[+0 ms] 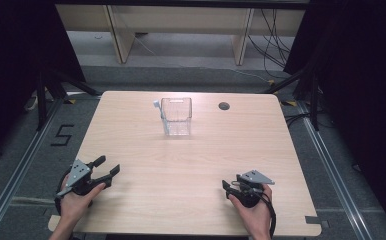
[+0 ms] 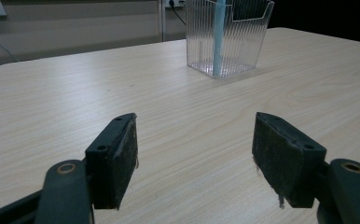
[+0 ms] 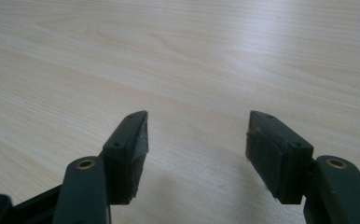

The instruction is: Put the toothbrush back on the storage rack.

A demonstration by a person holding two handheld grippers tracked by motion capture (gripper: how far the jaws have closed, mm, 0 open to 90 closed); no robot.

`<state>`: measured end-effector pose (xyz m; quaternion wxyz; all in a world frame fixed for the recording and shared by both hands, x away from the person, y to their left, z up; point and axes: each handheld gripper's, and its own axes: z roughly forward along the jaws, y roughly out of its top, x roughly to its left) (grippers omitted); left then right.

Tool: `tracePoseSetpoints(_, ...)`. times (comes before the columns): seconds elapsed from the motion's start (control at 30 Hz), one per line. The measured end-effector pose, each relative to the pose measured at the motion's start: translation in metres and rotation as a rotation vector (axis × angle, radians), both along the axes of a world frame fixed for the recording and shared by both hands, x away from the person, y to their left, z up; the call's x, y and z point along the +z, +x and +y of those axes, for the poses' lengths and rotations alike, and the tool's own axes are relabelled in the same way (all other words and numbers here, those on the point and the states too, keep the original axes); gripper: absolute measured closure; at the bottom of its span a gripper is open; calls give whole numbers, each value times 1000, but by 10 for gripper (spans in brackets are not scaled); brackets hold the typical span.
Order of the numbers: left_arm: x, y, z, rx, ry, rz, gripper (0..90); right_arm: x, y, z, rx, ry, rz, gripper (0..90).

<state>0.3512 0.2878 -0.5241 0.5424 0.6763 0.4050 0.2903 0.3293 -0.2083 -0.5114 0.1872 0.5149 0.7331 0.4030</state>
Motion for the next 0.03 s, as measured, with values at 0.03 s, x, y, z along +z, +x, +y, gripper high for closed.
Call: tracePoseSetpoints(0.03, -1, 1, -1, 2, -7, -7, 309, 0, 0, 0, 2, 0, -1, 399)
